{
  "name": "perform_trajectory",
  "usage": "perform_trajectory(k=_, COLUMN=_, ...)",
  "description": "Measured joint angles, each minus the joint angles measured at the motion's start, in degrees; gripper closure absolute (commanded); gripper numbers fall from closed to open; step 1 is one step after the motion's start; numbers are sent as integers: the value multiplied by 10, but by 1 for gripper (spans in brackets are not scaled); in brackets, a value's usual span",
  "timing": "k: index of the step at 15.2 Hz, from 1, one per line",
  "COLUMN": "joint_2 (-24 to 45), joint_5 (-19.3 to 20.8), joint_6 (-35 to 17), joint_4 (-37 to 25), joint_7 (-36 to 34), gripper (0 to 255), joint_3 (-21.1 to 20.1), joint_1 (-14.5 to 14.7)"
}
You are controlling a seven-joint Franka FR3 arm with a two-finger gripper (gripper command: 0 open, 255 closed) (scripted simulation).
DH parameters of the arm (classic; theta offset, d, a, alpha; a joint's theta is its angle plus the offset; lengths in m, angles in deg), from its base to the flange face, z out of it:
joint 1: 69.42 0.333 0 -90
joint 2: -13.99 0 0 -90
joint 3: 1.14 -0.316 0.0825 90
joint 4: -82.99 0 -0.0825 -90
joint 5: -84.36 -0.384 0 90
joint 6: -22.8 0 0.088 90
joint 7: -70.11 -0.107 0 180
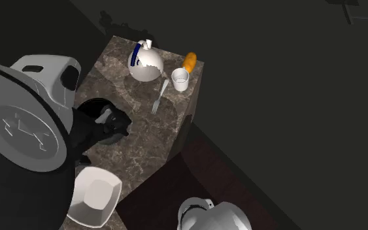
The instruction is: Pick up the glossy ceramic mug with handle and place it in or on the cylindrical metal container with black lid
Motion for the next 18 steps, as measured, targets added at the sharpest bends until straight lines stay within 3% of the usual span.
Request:
perform_trajectory(k=4, joint_2=10, joint_5=11, joint_6=-35, joint_4=23, joint_7=12, gripper=0, joint_3=13, joint_1=-7)
perform_trajectory(k=9, joint_2=47, joint_5=35, joint_6=-125, joint_4=70, joint_7=40, gripper=0, joint_3=44, joint_1=-25)
perform_trajectory(k=18, joint_2=170, joint_5=72, joint_6=-284, joint_4=90, joint_7=91, gripper=0, joint_3=104, joint_1=-58)
